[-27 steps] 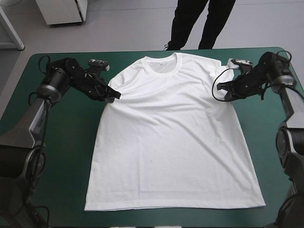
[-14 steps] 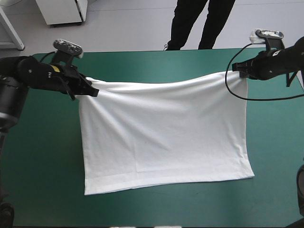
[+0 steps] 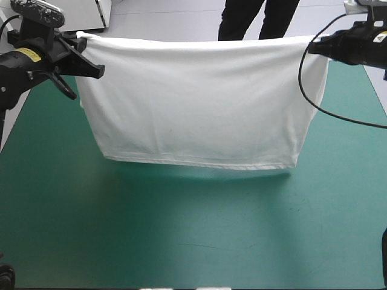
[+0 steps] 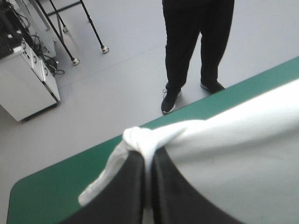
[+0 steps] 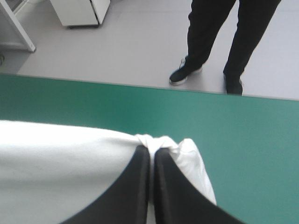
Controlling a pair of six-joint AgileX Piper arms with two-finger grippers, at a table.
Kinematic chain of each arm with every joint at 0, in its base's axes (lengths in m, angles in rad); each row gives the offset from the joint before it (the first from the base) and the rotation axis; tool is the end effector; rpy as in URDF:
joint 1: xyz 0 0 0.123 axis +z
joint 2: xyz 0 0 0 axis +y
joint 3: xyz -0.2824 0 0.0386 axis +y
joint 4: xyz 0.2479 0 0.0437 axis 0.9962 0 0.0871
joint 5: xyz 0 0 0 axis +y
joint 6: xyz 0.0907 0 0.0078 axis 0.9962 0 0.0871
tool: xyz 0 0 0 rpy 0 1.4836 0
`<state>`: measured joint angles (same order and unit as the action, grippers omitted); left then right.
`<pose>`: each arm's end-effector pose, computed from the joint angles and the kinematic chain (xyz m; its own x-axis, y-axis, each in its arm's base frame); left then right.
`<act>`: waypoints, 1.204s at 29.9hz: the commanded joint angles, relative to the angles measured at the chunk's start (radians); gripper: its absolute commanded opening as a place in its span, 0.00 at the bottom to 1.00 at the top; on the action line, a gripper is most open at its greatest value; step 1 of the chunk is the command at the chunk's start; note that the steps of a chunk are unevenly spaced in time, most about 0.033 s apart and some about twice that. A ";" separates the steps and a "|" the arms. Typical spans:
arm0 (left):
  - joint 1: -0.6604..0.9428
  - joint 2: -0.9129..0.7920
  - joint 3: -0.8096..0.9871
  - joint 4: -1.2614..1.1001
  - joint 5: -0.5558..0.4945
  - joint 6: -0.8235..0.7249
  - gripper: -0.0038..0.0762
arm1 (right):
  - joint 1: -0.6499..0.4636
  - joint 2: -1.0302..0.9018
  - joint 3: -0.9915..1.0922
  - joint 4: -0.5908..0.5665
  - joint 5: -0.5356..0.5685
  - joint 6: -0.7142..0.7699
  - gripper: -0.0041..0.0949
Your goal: Fold the cloth
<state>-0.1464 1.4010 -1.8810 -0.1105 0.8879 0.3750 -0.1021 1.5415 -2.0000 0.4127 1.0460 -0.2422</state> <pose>0.2721 -0.0480 0.5326 -0.2270 0.3360 -0.9141 0.3081 0.9152 0.2599 0.3113 -0.0001 0.5172 -0.4372 0.0200 -0.8991 -0.2251 0.9655 0.1310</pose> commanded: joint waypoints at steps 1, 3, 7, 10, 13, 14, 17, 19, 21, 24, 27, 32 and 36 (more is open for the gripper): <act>0.001 0.033 -0.033 0.009 -0.214 0.012 0.04 | -0.008 0.043 -0.142 0.053 -0.121 -0.011 0.02; 0.001 0.071 -0.045 0.011 -0.270 0.027 0.04 | -0.008 0.096 -0.206 0.085 -0.142 -0.034 0.02; 0.001 0.172 -0.125 0.032 -0.381 0.027 0.04 | -0.012 0.218 -0.344 0.137 -0.167 -0.055 0.02; 0.001 0.250 -0.230 0.032 -0.386 0.027 0.04 | -0.017 0.286 -0.423 0.144 -0.171 -0.056 0.02; 0.001 0.307 -0.303 0.032 -0.353 0.027 0.04 | -0.035 0.322 -0.438 0.191 -0.171 -0.079 0.02; 0.001 0.319 -0.314 0.032 -0.325 0.027 0.04 | -0.039 0.333 -0.438 0.202 -0.160 -0.102 0.02; 0.001 0.331 -0.314 0.037 -0.186 0.018 0.04 | -0.048 0.361 -0.438 0.204 -0.111 -0.107 0.02; 0.001 0.340 -0.308 0.046 -0.063 -0.010 0.04 | -0.055 0.375 -0.438 0.204 -0.061 -0.107 0.02; 0.001 0.357 -0.307 0.047 0.070 -0.027 0.04 | -0.057 0.382 -0.428 0.204 0.019 -0.104 0.02; 0.001 0.368 -0.292 0.042 0.196 -0.068 0.04 | -0.068 0.382 -0.367 0.204 0.122 -0.092 0.02; 0.001 0.357 -0.254 0.021 0.280 -0.072 0.04 | -0.083 0.347 -0.242 0.202 0.142 -0.094 0.02; 0.001 0.293 -0.113 -0.006 0.381 -0.081 0.04 | -0.103 0.244 0.010 0.211 0.119 -0.145 0.02; 0.001 0.224 0.025 -0.047 0.400 -0.087 0.04 | -0.105 0.178 0.133 0.219 0.127 -0.145 0.02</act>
<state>-0.1474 1.7229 -1.9016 -0.1248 1.2550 0.2996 -0.1953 1.8251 -1.9081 0.5845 1.2145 -0.3695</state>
